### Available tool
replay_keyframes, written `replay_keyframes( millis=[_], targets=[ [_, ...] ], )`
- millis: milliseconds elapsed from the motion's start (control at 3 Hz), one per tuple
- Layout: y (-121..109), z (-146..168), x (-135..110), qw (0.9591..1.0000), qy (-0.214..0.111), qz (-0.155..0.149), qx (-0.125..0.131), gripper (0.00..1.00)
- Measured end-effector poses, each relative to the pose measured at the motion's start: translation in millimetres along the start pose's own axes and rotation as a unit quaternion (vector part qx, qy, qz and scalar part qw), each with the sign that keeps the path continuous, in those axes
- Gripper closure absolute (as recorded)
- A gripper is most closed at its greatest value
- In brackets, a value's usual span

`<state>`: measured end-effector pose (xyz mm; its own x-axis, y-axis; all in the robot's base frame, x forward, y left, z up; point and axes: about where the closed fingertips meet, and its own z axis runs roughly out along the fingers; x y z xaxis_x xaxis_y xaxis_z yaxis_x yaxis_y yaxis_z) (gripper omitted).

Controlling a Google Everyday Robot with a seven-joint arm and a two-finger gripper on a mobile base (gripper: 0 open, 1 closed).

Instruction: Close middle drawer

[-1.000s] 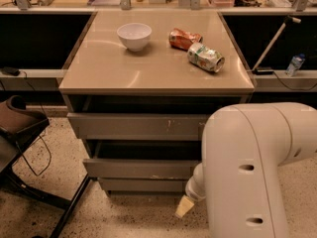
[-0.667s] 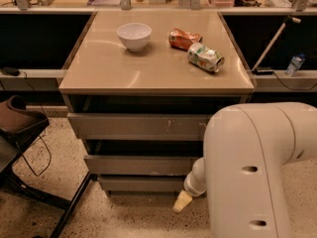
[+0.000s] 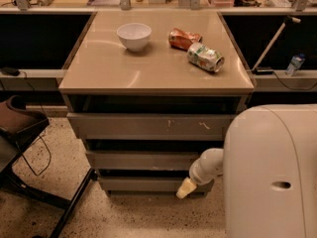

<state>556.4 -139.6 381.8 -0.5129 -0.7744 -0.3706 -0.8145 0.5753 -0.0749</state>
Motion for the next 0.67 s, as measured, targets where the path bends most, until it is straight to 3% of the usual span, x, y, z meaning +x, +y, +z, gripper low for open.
replay_keyframes(
  millis=[333,667],
  targets=[
    [-17.1,-15.2,2.2,0.9997,-0.016,0.006,0.015,0.0],
    [-17.7,-15.7,3.9,0.9997,-0.016,0.007,0.016,0.0]
  ],
)
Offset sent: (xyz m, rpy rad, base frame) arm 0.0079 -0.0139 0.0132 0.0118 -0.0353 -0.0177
